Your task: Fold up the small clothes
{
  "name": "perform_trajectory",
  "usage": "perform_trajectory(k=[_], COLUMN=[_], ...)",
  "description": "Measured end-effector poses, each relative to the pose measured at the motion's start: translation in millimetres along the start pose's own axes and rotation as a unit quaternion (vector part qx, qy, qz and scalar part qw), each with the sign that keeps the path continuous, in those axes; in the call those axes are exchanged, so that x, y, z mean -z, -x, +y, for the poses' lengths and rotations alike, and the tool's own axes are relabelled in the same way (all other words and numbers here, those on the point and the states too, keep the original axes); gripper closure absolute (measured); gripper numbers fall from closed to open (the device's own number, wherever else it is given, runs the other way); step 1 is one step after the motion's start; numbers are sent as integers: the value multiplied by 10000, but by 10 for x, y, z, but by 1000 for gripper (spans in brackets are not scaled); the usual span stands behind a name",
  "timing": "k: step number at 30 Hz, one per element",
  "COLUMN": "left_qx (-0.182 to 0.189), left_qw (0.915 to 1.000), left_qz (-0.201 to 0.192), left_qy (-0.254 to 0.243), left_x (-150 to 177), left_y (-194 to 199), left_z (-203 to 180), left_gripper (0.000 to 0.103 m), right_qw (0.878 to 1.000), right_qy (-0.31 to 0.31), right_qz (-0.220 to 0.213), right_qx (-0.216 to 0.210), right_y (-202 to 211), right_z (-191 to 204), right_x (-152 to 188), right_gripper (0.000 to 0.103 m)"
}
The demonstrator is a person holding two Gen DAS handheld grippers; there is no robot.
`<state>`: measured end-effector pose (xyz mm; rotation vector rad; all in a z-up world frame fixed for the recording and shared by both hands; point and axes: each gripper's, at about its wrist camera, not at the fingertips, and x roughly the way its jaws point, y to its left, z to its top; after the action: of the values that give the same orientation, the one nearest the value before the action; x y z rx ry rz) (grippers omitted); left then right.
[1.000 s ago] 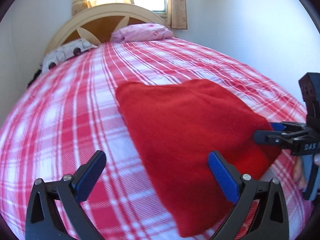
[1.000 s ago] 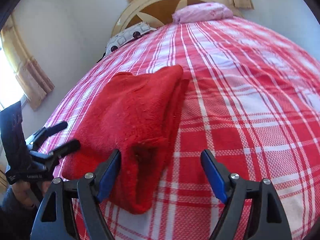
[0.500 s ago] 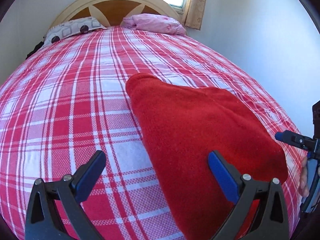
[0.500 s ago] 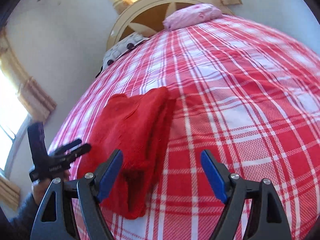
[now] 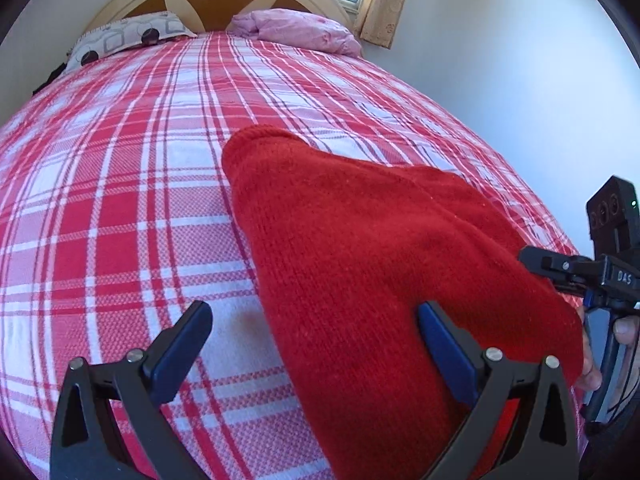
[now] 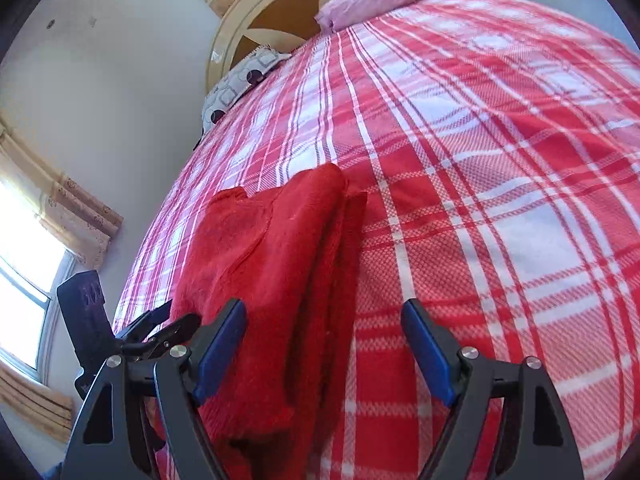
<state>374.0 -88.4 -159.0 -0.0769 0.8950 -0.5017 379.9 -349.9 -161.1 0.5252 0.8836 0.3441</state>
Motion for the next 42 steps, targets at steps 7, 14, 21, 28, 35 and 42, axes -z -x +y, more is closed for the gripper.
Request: perform_trajectory(k=[7, 14, 21, 28, 35, 42], left_qx=[406, 347, 489, 261, 175, -48], left_qw=[9991, 9994, 9983, 9985, 9984, 9967], left_qz=[36, 28, -63, -291, -449, -797], left_qy=[130, -47, -320, -385, -308, -150], left_x=[-33, -22, 4, 5, 76, 245], left_y=[-97, -110, -34, 254, 668, 1178], left_z=[51, -27, -149, -235, -209, -222], left_gripper=[0, 0, 29, 64, 69, 69], right_qw=[9996, 9991, 9928, 9931, 9907, 9852], right_qy=[-150, -15, -214, -56, 82, 360], right_qz=[30, 146, 461, 72, 3, -17], right_qx=[-254, -397, -1089, -1170, -1360, -1674], right_y=[-166, -341, -481, -245, -106, 50], right_z=[-64, 28, 23, 193, 446, 921], right_x=[-33, -69, -68, 19, 134, 310], right_gripper=[23, 24, 60, 66, 67, 68])
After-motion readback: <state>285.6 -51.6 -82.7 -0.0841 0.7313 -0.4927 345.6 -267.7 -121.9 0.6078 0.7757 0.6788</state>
